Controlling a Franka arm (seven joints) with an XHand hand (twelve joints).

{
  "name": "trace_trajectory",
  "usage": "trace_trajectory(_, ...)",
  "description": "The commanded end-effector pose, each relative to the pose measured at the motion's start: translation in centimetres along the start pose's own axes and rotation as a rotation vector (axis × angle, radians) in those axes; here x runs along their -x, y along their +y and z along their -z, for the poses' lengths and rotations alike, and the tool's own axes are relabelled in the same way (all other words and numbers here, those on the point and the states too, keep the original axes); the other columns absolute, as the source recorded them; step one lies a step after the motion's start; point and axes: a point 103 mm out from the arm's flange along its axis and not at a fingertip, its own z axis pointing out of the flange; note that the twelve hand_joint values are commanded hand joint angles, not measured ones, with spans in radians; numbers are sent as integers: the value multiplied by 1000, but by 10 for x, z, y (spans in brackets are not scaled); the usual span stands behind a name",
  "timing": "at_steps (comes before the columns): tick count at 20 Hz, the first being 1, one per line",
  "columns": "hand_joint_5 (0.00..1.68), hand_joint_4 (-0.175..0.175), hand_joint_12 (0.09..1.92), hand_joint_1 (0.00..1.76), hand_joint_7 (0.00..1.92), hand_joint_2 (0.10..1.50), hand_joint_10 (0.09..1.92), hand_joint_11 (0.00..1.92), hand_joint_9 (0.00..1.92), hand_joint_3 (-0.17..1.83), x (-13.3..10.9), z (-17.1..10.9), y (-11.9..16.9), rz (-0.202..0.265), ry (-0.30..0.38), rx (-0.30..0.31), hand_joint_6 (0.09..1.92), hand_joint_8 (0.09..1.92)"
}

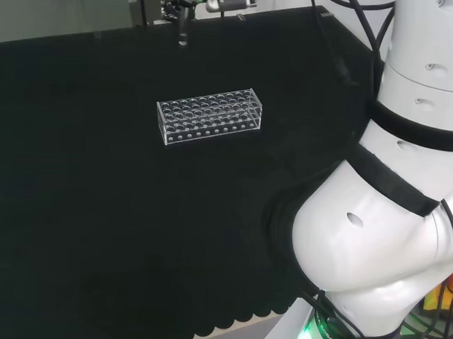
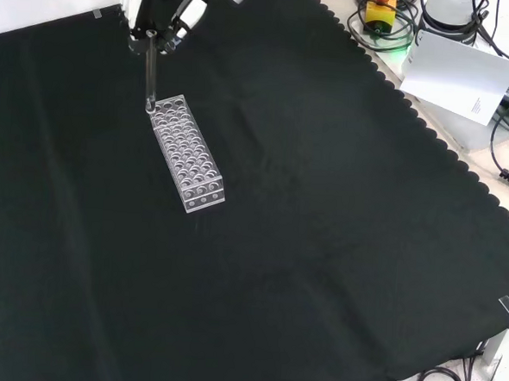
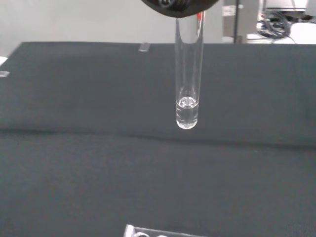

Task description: Shake the test tube.

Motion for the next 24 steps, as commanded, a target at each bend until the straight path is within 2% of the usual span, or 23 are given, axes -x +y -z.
trace_trajectory(1,1151,-175,992,1408,1159,1035,807,1136,1103,1,-30,5,8,56,5,14,371,1069)
trace_trajectory(5,1150,-175,991,1407,1158,1036,808,1137,1102,1,-19,3,3,38,-22,0,371,1070)
trace_trajectory(12,1150,-175,989,1407,1157,1036,810,1138,1102,1,51,-5,-28,-105,-109,-61,371,1073)
trace_trajectory(16,1150,-175,989,1407,1156,1036,812,1139,1101,1,85,-2,-43,-181,-140,-73,371,1075)
trace_trajectory(20,1150,-175,988,1407,1155,1037,814,1140,1100,1,107,5,-50,-235,-177,-78,371,1077)
trace_trajectory(24,1150,-175,987,1407,1155,1037,815,1140,1099,0,127,13,-55,-267,-189,-67,372,1077)
